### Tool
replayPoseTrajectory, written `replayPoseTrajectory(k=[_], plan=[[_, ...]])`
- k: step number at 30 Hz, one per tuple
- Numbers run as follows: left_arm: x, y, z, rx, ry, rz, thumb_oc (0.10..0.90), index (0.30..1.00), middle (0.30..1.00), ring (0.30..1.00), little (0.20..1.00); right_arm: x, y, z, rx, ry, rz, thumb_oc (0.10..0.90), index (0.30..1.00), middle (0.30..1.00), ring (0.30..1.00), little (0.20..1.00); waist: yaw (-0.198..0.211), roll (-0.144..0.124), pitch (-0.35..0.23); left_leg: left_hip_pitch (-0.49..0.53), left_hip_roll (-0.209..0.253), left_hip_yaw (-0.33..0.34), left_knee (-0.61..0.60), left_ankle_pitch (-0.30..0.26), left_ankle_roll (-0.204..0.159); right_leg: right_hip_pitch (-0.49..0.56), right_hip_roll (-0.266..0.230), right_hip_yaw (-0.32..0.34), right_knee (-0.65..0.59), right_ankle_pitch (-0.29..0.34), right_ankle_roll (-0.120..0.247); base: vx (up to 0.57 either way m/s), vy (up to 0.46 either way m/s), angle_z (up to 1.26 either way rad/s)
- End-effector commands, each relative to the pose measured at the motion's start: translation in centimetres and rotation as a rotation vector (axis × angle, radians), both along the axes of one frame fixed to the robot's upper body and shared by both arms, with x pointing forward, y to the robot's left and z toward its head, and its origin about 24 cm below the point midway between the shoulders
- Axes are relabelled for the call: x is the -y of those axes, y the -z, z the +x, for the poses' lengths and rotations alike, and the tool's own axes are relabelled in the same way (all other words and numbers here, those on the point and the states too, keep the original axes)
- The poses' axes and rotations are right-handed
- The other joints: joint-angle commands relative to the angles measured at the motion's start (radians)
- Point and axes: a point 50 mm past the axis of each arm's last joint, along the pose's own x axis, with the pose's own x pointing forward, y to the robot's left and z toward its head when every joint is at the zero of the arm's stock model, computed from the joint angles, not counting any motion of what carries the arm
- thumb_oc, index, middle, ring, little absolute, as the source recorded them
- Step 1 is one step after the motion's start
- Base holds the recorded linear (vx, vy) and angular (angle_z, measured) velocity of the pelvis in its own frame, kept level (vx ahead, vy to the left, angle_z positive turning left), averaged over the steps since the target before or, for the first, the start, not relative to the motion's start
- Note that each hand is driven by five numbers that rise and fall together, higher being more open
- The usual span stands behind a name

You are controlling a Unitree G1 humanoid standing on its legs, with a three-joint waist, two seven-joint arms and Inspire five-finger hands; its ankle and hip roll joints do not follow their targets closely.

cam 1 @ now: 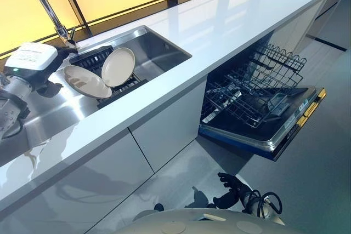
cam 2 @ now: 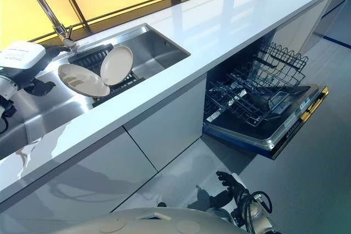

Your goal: Pick up plates and place into dishwasher.

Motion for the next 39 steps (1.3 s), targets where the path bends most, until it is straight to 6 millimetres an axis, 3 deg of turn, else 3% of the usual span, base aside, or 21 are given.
replayPoseTrajectory(k=[1, 12, 18, 30, 39], plan=[[-0.7, -8.7, 0.5, 0.276, -0.026, 0.121, 0.800, 0.900, 0.900, 0.900, 0.900, 0.6, -1.7, 3.0, 0.136, -0.057, 0.000, 0.800, 0.900, 0.900, 0.900, 0.900, -0.014, 0.025, 0.006, 0.023, -0.085, 0.091, 0.024, -0.135, 0.081, -0.029, -0.012, 0.000, 0.053, -0.050, 0.065, 0.00, 0.000, 0.00], [0.1, -7.4, 2.4, 0.118, -0.034, 0.325, 0.800, 0.900, 0.900, 0.900, 0.900, 1.0, -1.3, 3.0, 0.132, -0.049, -0.006, 0.800, 0.900, 0.900, 0.900, 0.900, -0.034, 0.031, -0.001, 0.026, -0.088, 0.102, 0.022, -0.141, 0.082, -0.036, -0.005, 0.020, 0.048, -0.047, 0.068, 0.00, 0.007, -0.01], [0.0, -7.5, 2.9, 0.093, -0.045, 0.347, 0.800, 0.900, 0.900, 0.900, 0.900, 1.5, -1.1, 2.7, 0.123, -0.040, -0.015, 0.800, 0.900, 0.900, 0.900, 0.900, -0.045, 0.036, 0.001, 0.027, -0.088, 0.111, 0.023, -0.142, 0.083, -0.038, -0.003, 0.032, 0.049, -0.045, 0.069, 0.00, 0.011, -0.09], [-0.6, -5.2, 4.0, -0.096, -0.143, 0.427, 0.800, 0.900, 0.900, 0.900, 0.900, 1.7, -1.0, 3.2, 0.132, -0.034, -0.024, 0.800, 0.900, 0.900, 0.900, 0.900, -0.057, 0.041, 0.003, 0.023, -0.092, 0.115, 0.031, -0.146, 0.087, -0.045, 0.007, 0.057, 0.049, -0.042, 0.067, 0.00, 0.008, -0.05], [-1.0, -5.5, 4.4, -0.144, -0.227, 0.396, 0.800, 0.900, 0.900, 0.900, 0.900, 1.9, -1.0, 3.3, 0.129, -0.030, -0.030, 0.800, 0.900, 0.900, 0.900, 0.900, -0.060, 0.045, 0.007, 0.020, -0.093, 0.119, 0.033, -0.145, 0.087, -0.045, 0.013, 0.064, 0.043, -0.040, 0.065, 0.00, 0.000, -0.03]])
